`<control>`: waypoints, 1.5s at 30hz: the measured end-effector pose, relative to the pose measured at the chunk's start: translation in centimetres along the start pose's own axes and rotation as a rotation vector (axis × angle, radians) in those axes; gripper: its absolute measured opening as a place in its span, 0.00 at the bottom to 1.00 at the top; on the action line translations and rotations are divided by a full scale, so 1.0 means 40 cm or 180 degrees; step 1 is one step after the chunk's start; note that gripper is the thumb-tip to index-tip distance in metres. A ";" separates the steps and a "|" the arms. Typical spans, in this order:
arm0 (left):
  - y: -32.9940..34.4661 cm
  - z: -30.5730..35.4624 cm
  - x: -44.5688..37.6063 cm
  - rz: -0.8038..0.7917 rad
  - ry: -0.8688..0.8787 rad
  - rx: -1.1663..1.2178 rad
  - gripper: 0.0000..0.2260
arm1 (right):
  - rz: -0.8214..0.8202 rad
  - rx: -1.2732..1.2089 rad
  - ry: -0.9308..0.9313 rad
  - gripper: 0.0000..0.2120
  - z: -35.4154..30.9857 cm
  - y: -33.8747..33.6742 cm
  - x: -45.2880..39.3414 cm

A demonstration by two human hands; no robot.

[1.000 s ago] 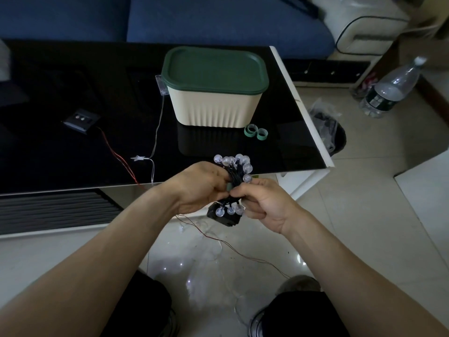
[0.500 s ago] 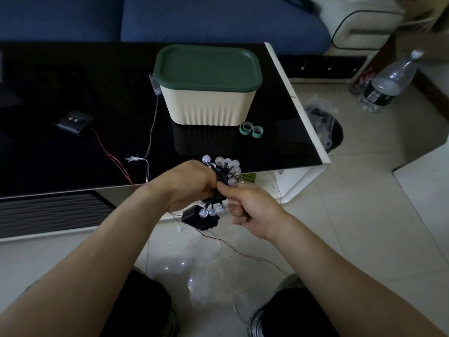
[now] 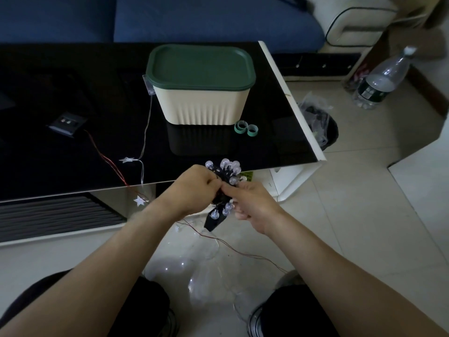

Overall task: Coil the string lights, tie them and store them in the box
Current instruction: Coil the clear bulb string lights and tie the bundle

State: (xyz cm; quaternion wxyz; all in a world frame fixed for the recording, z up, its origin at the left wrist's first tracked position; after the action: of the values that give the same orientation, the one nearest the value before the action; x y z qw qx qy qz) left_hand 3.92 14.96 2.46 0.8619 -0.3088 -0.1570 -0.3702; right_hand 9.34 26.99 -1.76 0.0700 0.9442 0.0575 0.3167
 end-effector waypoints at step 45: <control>-0.041 0.014 0.036 0.0613 0.0348 0.1226 0.09 | -0.0811 -0.0076 -0.0512 0.05 -0.074 0.007 0.026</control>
State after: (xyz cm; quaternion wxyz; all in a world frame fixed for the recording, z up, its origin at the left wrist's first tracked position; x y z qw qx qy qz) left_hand 3.67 13.66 4.27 0.9436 -0.1315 -0.1476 -0.2655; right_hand 8.40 27.15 1.26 0.1253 0.9507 0.1672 0.2292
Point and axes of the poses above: each hand's wrist, its own x-axis away from the middle knuckle, its own y-axis out of the palm, z = x × y, the point moved 7 cm from there along -x, towards the middle knuckle, and after that the axes turned 14 degrees about -z, right-handed, at the moved point
